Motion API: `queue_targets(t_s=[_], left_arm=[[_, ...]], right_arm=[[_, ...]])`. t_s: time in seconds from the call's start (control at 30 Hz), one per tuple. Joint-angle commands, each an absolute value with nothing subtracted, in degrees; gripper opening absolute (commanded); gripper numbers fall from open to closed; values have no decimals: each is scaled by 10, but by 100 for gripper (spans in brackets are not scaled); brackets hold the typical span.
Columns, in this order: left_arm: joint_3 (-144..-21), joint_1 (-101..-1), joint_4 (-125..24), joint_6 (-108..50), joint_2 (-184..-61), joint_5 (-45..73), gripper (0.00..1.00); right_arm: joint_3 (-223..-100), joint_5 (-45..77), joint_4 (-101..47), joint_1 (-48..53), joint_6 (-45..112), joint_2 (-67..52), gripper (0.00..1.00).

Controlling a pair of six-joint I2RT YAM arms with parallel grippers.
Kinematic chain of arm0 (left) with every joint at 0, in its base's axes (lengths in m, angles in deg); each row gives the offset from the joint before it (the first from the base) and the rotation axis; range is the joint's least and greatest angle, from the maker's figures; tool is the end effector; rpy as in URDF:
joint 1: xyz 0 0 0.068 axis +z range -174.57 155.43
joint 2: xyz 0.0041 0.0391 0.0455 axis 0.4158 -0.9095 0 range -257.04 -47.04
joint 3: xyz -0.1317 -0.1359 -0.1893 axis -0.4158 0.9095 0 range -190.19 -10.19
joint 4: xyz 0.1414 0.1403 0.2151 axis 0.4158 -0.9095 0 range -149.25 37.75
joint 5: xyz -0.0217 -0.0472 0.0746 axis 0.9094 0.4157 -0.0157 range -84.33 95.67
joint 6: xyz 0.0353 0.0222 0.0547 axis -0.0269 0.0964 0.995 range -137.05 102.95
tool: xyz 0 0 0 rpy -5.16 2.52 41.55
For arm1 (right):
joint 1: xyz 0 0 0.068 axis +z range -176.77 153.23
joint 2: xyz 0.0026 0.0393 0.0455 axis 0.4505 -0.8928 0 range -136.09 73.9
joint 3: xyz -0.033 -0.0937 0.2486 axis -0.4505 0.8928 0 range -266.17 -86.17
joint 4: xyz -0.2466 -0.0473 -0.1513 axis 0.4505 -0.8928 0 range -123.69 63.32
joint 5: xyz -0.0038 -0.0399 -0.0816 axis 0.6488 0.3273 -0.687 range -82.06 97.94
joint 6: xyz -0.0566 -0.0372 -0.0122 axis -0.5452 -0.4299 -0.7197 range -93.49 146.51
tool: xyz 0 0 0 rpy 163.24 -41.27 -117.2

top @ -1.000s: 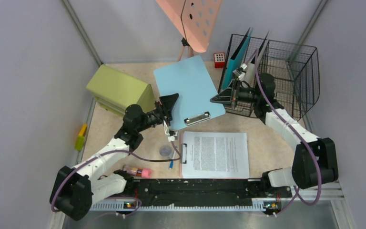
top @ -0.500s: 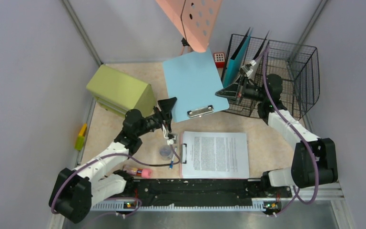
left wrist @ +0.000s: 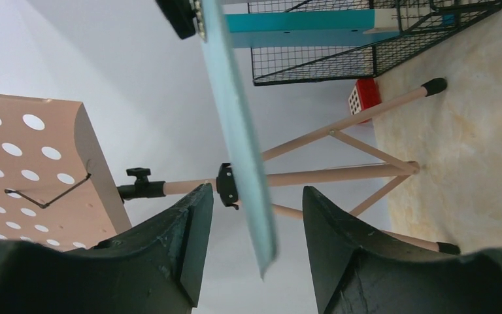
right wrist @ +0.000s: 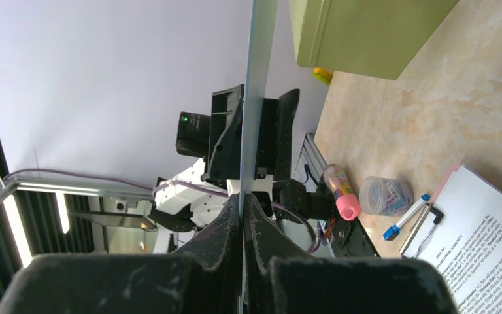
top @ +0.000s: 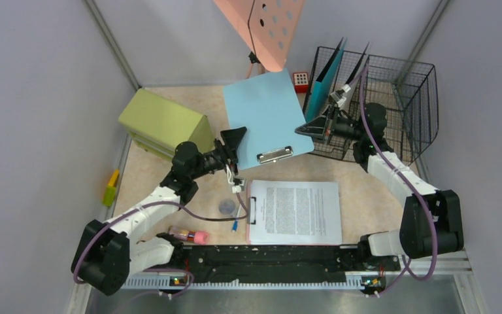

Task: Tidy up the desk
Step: Pick up the folder from the center of the board.

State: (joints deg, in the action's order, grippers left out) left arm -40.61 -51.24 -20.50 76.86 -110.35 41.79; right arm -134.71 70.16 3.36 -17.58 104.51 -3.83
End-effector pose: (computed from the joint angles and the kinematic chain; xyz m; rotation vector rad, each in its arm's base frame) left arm 0.2437 -0.1592 0.2414 1.5673 0.3327 0.4140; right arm 0.3253 0.1026 0.2843 0.1007 1.9761 1.9184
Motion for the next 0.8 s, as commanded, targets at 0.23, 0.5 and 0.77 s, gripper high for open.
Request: queue_targets(t_s=[0.23, 0.5, 0.77], left_arm=[[-463, -516, -207, 814, -1131, 452, 38], [-431, -522, -195, 824, -1112, 454, 0], [-416, -524, -160, 773, -1078, 434, 0]], right_arm=[[-1353, 703, 47, -177, 1028, -10, 0], [-1353, 697, 25, -178, 1011, -8, 0], [-1369, 703, 14, -180, 998, -2, 33]])
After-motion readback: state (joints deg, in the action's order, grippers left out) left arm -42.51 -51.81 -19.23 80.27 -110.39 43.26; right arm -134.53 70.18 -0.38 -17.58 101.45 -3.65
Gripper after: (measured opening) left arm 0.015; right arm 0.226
